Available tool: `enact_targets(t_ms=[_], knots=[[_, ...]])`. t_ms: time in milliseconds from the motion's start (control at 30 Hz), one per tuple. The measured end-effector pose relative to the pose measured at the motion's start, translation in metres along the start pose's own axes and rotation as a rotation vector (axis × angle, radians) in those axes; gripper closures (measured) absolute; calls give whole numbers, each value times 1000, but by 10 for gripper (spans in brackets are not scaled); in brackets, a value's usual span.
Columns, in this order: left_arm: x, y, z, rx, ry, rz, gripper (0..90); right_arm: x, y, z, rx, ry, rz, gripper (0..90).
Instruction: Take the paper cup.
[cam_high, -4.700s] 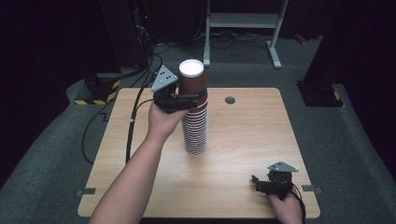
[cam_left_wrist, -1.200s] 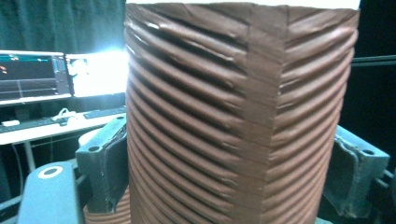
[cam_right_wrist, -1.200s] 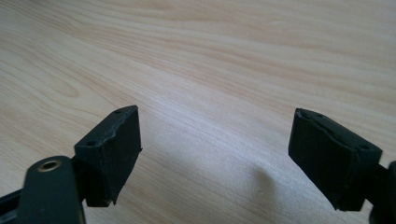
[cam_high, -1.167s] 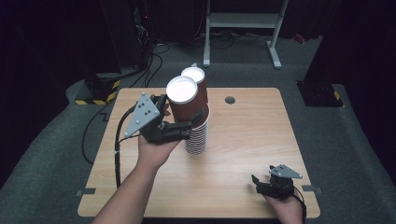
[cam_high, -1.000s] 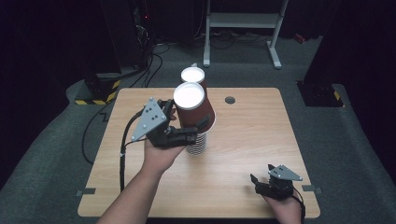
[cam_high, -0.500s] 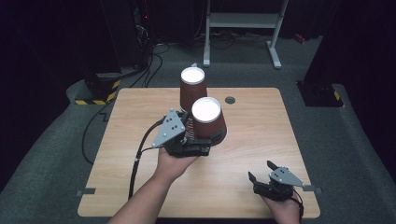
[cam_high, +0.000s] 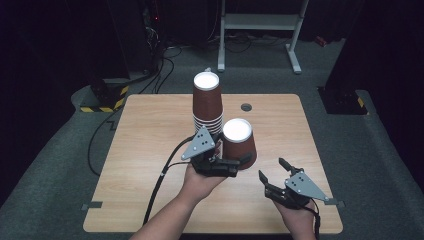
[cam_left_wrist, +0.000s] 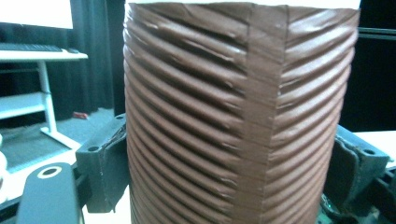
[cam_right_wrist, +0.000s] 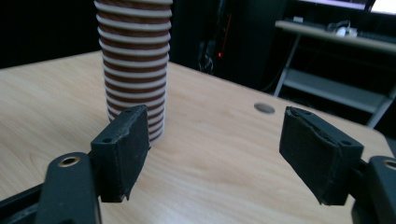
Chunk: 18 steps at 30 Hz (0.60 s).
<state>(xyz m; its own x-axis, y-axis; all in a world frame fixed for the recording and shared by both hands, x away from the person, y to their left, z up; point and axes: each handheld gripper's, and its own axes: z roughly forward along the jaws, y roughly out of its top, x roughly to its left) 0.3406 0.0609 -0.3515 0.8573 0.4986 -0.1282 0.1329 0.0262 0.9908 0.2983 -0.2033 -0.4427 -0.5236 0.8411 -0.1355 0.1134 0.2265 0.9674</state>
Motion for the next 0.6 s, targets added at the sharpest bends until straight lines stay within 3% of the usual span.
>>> enact_targets(t_ms=[133, 333, 567, 600], knots=[[1, -8, 5, 20, -29, -51, 165, 6, 5, -2, -57, 9, -11, 301], [-1, -16, 11, 43, -59, -95, 165, 12, 8, -6, -136, 29, -20, 378], [-2, -22, 18, 56, -98, -158, 165, 17, 6, -8, -171, 37, -21, 422], [-1, -24, 20, 61, -116, -183, 165, 17, 6, -8, -177, 35, -17, 431]])
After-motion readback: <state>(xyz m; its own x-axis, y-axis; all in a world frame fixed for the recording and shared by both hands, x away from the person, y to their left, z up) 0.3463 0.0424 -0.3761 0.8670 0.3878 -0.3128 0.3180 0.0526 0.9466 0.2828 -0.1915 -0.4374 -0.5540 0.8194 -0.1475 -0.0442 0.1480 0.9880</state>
